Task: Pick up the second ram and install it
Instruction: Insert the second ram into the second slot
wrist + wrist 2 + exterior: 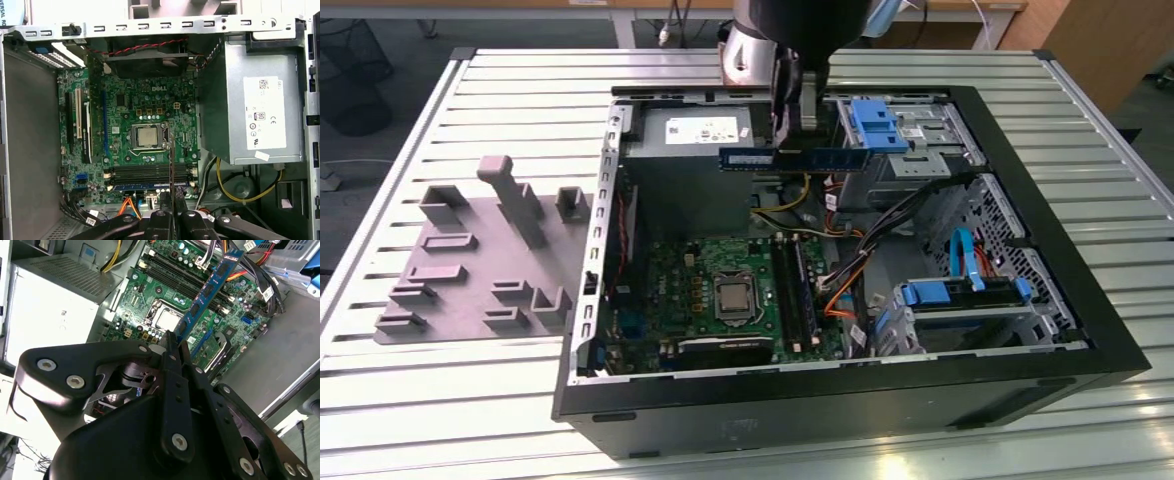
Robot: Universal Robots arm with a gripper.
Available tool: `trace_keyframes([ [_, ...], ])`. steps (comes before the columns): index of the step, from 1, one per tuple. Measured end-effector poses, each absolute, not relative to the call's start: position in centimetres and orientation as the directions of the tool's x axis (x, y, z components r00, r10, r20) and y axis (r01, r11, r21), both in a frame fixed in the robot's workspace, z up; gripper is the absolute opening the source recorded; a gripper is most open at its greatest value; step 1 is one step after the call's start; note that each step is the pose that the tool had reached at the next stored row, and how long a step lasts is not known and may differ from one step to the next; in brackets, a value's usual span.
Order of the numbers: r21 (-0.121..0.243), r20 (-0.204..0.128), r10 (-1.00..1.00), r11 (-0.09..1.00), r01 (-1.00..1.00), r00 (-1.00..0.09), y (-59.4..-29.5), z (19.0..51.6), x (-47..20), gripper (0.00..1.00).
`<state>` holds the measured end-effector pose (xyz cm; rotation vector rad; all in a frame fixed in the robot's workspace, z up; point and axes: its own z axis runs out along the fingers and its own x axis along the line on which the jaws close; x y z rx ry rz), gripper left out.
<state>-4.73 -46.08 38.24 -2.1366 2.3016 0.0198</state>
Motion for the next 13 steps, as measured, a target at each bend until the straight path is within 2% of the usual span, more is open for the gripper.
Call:
trace_keyframes([
  [13, 0.008, -0.009, -0.987, 0.163, -0.987, -0.163, -46.08, 38.23, -4.73, 0.14],
])
